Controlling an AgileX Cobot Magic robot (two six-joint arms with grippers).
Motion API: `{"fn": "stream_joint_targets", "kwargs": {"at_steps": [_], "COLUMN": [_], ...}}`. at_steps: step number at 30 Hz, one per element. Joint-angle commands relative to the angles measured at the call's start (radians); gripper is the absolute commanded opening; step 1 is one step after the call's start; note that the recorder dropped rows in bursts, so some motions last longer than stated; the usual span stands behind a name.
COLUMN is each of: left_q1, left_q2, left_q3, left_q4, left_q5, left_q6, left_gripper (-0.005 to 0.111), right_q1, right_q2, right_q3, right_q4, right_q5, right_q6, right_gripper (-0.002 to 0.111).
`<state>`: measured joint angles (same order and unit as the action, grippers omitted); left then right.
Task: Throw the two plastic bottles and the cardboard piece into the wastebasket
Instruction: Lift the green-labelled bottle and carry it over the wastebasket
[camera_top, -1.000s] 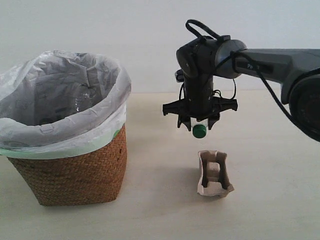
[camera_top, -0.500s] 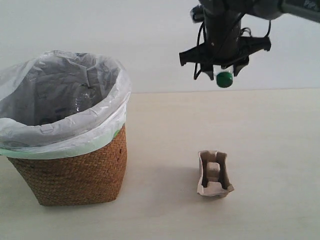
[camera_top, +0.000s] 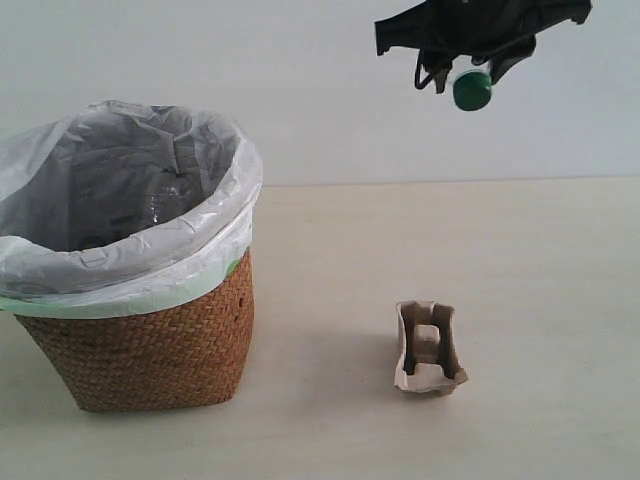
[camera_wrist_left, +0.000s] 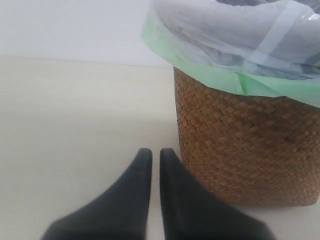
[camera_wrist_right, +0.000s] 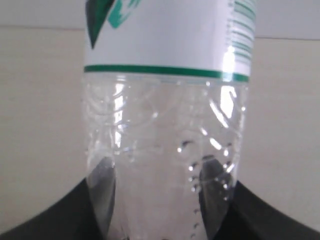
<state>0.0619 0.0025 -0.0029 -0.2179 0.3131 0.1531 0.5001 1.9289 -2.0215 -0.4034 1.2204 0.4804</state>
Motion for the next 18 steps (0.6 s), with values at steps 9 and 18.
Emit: {"fn": "stream_joint_targets", "kwargs": {"at_steps": [9, 18], "left_q1": [0.003, 0.003], "left_q2": [-0.002, -0.002], "left_q3": [0.003, 0.003], "left_q4": [0.002, 0.002], "left_q5": [-0.003, -0.003], "left_q6": [-0.009, -0.009], "left_gripper": [0.006, 0.006], "right_q1": [-0.019, -0.073], "right_q2": [-0.028, -0.119], "right_q3": [-0.004, 0.067], "right_q4": [0.496, 0.2], "right_q5": [0.001, 0.001], "right_q6": [-0.446, -0.271], "right_gripper": [0.0, 0.0]}}
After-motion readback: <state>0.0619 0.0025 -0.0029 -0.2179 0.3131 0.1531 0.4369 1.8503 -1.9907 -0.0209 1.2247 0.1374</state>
